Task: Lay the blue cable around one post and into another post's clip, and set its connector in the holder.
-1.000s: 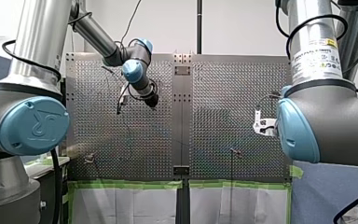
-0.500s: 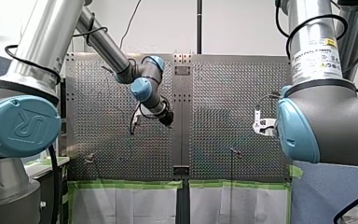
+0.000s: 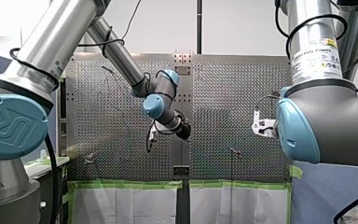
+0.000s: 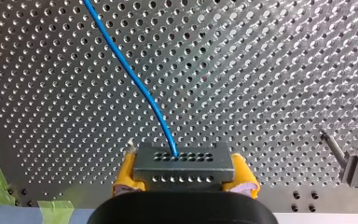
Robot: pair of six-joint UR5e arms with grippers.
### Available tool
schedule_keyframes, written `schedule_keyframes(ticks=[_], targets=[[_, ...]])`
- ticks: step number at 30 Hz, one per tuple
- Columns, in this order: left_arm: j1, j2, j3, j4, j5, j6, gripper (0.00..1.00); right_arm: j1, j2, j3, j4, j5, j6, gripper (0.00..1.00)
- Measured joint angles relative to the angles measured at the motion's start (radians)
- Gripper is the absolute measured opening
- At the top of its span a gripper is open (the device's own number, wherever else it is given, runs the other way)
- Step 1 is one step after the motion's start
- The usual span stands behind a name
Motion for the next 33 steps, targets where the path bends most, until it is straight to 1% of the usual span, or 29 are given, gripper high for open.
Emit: schedule_keyframes(ticks=[4, 9, 15, 21, 33], targets=[[-0.031, -0.035, 0.02, 0.035, -0.003, -0.018, 0.99, 0.0, 0.0, 0.0, -0.002, -0.002, 0.0, 0.0], [-0.046, -0.083, 0.063, 0.084, -0.01, -0.028, 0.99, 0.0, 0.0, 0.0, -0.005, -0.007, 0.0, 0.0], [-0.046, -0.139, 0.117, 0.139, -0.014, -0.053, 0.99, 0.001, -0.001, 0.0, -0.006, -0.008, 0.0, 0.0], [-0.044, -0.187, 0.158, 0.187, -0.016, -0.065, 0.99, 0.001, -0.001, 0.0, -0.01, -0.009, 0.0, 0.0], [-0.036, -0.284, 0.167, 0.284, -0.016, -0.055, 0.99, 0.001, -0.001, 0.0, -0.019, -0.009, 0.001, 0.0]])
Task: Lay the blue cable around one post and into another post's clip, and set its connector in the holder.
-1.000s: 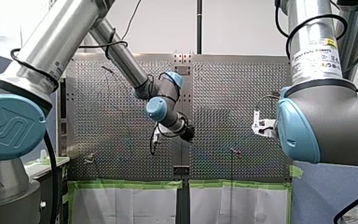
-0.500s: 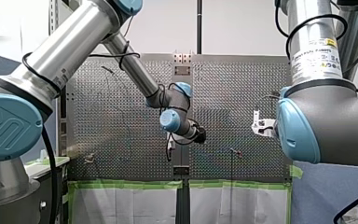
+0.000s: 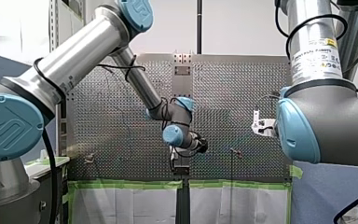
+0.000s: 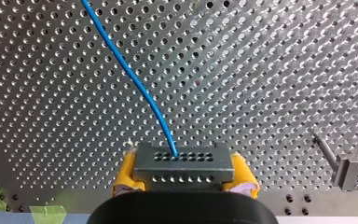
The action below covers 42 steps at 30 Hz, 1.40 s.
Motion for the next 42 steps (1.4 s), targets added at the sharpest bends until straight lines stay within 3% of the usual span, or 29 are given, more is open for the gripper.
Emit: schedule_keyframes(ticks=[12, 23, 27, 35, 42], targets=[[0.013, -0.091, 0.006, 0.108, 0.002, -0.001, 0.99, 0.0, 0.0, 0.0, -0.007, 0.0, 0.001, 0.0], [0.014, -0.096, 0.026, 0.212, -0.002, 0.012, 0.99, 0.0, 0.0, 0.0, -0.008, 0.0, 0.001, 0.0], [0.015, -0.097, 0.028, 0.243, -0.024, 0.021, 0.99, 0.0, 0.0, 0.0, -0.009, 0.0, 0.001, 0.0], [0.022, -0.1, 0.03, 0.232, -0.052, 0.032, 0.99, 0.0, 0.0, 0.0, -0.014, -0.002, 0.001, 0.0], [0.017, -0.143, 0.07, 0.187, -0.059, 0.063, 0.99, 0.0, 0.0, 0.0, -0.017, -0.003, 0.001, 0.0]])
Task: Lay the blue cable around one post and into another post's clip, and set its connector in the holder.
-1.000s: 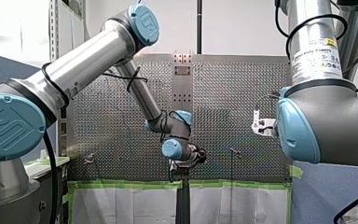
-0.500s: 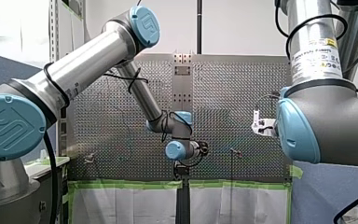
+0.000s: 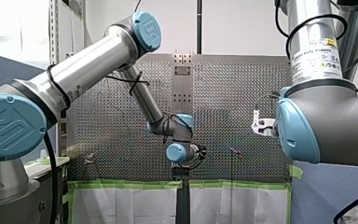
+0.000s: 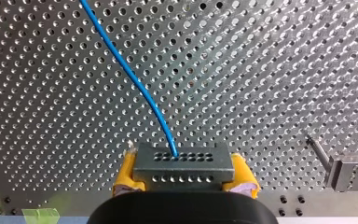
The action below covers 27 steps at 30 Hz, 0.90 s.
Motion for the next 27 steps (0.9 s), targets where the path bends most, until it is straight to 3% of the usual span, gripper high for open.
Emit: schedule_keyframes(ticks=[9, 20, 27], targets=[[0.008, -0.027, 0.063, -0.061, -0.024, 0.004, 0.99, 0.0, 0.0, 0.0, 0.0, 0.0, -0.001, 0.0], [0.009, -0.05, 0.078, -0.066, -0.036, 0.004, 0.99, 0.0, -0.001, 0.0, 0.001, 0.0, 0.0, 0.0], [0.002, -0.082, 0.12, -0.079, -0.036, -0.001, 0.99, 0.0, -0.001, 0.0, 0.002, 0.0, -0.001, 0.0]])
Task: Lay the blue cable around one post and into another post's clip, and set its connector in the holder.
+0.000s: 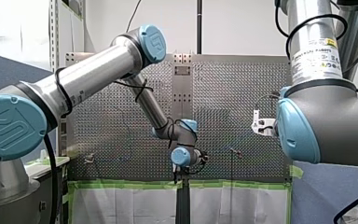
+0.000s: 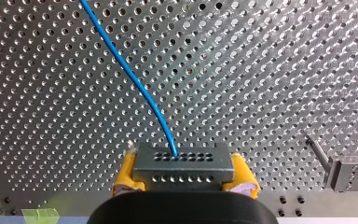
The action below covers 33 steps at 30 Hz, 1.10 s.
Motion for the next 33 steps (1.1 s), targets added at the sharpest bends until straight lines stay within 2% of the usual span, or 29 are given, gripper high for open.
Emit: schedule_keyframes(ticks=[9, 21, 23, 25, 26, 28, 33], targets=[[0.002, -0.004, 0.042, -0.023, -0.016, -0.003, 0.99, 0.0, 0.0, 0.0, -0.001, 0.0, 0.001, 0.0], [0.005, -0.004, 0.047, -0.019, -0.048, 0.0, 0.99, 0.0, 0.0, 0.0, 0.0, 0.0, 0.0, 0.0], [0.006, -0.004, 0.048, -0.01, -0.055, 0.0, 0.96, 0.0, 0.0, 0.0, 0.001, 0.0, 0.0, 0.0], [0.005, -0.004, 0.051, 0.0, -0.065, 0.002, 0.87, 0.0, 0.0, 0.0, 0.001, 0.0, 0.0, 0.0], [0.004, -0.004, 0.052, 0.004, -0.069, 0.004, 0.87, 0.0, 0.0, 0.0, 0.001, 0.0, 0.0, 0.0], [0.002, -0.004, 0.053, 0.011, -0.074, 0.012, 0.8, 0.0, 0.0, 0.0, 0.001, 0.0, 0.0, 0.0], [-0.004, -0.004, 0.055, 0.036, -0.077, 0.027, 0.8, 0.0, -0.001, 0.0, -0.001, 0.0, 0.0, 0.0]])
